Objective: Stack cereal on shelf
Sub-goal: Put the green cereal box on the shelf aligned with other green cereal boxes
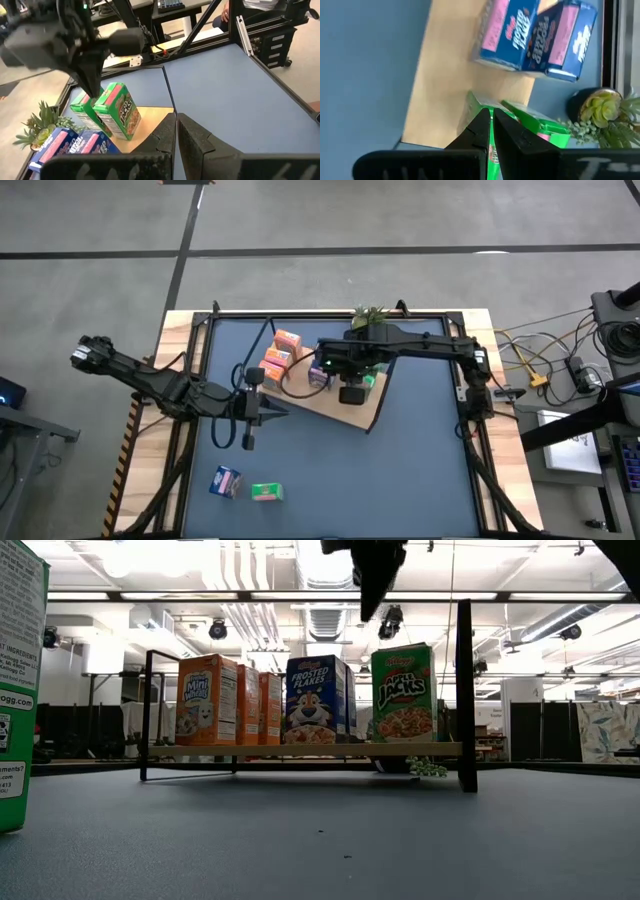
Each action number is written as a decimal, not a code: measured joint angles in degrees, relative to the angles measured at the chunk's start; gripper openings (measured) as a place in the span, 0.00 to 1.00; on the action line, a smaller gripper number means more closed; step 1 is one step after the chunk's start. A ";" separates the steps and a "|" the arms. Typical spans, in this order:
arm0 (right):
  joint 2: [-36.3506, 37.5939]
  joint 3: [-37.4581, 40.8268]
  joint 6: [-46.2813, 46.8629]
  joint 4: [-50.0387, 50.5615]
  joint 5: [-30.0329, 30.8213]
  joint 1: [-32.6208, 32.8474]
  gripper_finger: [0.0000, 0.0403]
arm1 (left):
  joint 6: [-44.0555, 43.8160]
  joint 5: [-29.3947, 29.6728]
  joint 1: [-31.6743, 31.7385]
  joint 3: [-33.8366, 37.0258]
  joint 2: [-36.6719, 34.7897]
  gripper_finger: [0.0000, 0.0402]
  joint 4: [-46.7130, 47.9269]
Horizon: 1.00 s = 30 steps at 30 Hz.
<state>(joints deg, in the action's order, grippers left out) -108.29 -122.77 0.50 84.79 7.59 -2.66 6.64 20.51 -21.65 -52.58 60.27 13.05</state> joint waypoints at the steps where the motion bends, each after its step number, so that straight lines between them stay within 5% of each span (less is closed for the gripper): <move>1: 0.32 -0.43 0.24 -0.03 -0.04 0.37 0.03 | -0.34 -0.02 0.00 0.00 0.00 0.00 -0.01; 13: 6.05 0.72 1.42 -4.79 5.62 12.30 0.03 | -13.82 -4.58 -3.61 -2.36 4.37 0.00 3.04; 25: 7.49 3.85 6.39 -7.67 19.82 27.34 0.03 | -25.23 -4.71 -14.61 -17.58 19.38 0.00 26.40; 30: 8.47 6.29 12.44 -7.78 25.93 32.27 0.03 | -33.14 -5.48 -18.76 -23.28 23.66 0.09 35.06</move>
<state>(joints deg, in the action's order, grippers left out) -99.82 -116.48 12.94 77.01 33.52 29.62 -26.49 15.03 -40.41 -75.86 83.93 48.11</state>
